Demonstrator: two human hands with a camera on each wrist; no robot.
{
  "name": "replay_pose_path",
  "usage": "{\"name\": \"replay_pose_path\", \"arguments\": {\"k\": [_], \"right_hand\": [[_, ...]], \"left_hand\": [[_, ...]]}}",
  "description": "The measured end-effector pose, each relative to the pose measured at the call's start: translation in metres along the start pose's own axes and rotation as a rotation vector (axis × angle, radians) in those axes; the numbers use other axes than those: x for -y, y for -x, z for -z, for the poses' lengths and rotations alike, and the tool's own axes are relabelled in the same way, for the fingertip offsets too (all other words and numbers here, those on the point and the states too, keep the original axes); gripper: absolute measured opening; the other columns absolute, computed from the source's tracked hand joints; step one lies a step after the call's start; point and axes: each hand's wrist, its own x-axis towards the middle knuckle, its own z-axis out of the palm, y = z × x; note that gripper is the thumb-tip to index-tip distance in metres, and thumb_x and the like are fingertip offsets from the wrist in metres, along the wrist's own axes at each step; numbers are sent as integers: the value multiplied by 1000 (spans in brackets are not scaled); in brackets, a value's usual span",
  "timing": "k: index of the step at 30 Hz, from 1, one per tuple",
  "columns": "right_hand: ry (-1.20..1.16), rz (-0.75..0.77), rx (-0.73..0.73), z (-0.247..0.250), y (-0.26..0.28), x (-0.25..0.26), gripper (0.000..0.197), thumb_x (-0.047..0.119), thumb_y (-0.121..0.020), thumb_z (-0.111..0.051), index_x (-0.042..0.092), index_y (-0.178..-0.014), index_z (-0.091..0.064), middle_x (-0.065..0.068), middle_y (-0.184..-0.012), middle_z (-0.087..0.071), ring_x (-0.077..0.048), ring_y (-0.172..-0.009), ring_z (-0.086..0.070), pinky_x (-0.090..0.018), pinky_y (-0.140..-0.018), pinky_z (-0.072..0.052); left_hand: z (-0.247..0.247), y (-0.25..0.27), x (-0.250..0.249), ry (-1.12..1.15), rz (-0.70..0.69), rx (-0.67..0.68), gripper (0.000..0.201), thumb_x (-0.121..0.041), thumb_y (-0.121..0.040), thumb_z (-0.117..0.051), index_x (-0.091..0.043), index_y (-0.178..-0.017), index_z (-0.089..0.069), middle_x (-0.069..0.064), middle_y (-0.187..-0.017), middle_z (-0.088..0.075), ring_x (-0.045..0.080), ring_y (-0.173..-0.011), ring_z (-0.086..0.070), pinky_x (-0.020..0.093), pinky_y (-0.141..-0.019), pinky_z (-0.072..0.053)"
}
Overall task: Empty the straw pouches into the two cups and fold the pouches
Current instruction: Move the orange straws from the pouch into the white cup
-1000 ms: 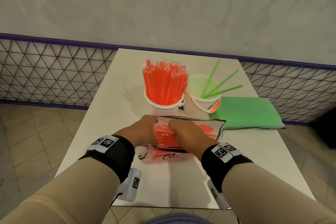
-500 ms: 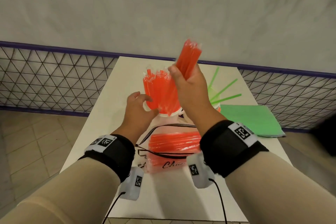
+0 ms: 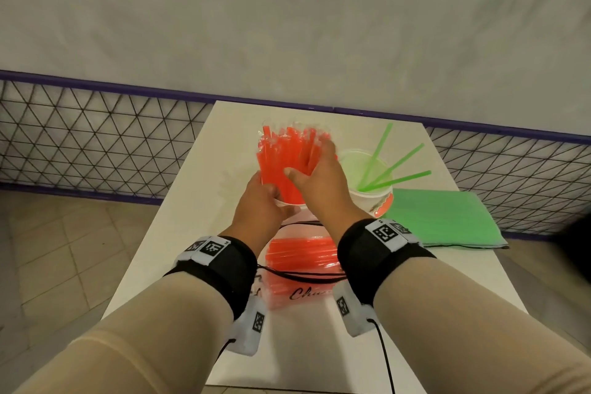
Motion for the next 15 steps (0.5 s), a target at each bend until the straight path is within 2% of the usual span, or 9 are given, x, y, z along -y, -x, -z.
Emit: {"name": "replay_pose_path", "arguments": {"k": [2, 4, 6, 8, 9, 11, 13, 15], "right_hand": [[-4, 157, -98, 4, -3, 15, 88, 22, -82, -76, 26, -149, -18, 0, -144, -44, -15, -128, -47, -27, -102, -42], [132, 412, -186, 8, -7, 30, 86, 19, -86, -69, 23, -152, -14, -4, -152, -32, -17, -138, -35, -28, -110, -34], [297, 564, -181, 8, -12, 43, 74, 17, -92, -59, 21, -153, -18, -7, -157, -23, -22, -144, -23, -32, -115, -26], [507, 583, -46, 4, -18, 44, 62, 19, -98, -51, 22, -153, -22, -7, -160, -17, -27, -148, -12, -40, -118, -20], [635, 579, 53, 1, -20, 40, 58, 21, -100, -47, 21, -153, -23, -6, -161, -15, -28, -149, -9, -43, -119, -17], [842, 546, 252, -4, -20, 25, 58, 24, -101, -45, 17, -153, -21, -6, -162, -14, -27, -149, -8, -45, -120, -15], [935, 474, 370, -5, -19, 12, 60, 27, -102, -42, 13, -154, -17, -7, -163, -10, -26, -150, -7, -42, -119, -11], [1000, 409, 409, -4, -19, 7, 60, 30, -102, -37, 12, -155, -13, -7, -163, -4, -26, -150, -2, -41, -120, -5]], "left_hand": [[-1, -2, 2, -73, -16, 11, 52, -32, -72, -84, -8, -107, -54, -11, -81, -53, 0, -65, -51, 16, -57, -35], [-4, -8, 8, -84, -22, 38, 52, -41, -64, -84, -16, -102, -58, -10, -94, -60, -5, -69, -55, 15, -62, -43], [-7, -10, 10, -37, 26, 39, 51, -49, -55, -82, -28, -91, -54, -4, -113, -64, 7, -87, -66, 31, -80, -55], [-10, -14, 14, -27, 21, 42, 51, -49, -51, -82, -33, -88, -51, -5, -111, -65, 15, -91, -68, 43, -86, -55], [-10, -13, 12, -4, 19, 54, 57, -48, -50, -83, -31, -95, -52, -6, -105, -67, 15, -90, -68, 44, -86, -55], [-8, -11, 7, 53, 12, 47, 74, -39, -51, -87, -22, -114, -52, -2, -93, -68, 14, -87, -67, 38, -85, -57], [-7, -9, 5, 61, 3, 37, 67, -25, -63, -88, -15, -118, -51, -1, -92, -65, 12, -85, -63, 25, -80, -55], [-4, -8, 5, 6, -33, 28, 61, -27, -69, -86, -19, -117, -50, -8, -97, -64, 5, -86, -61, 23, -78, -51]]}}
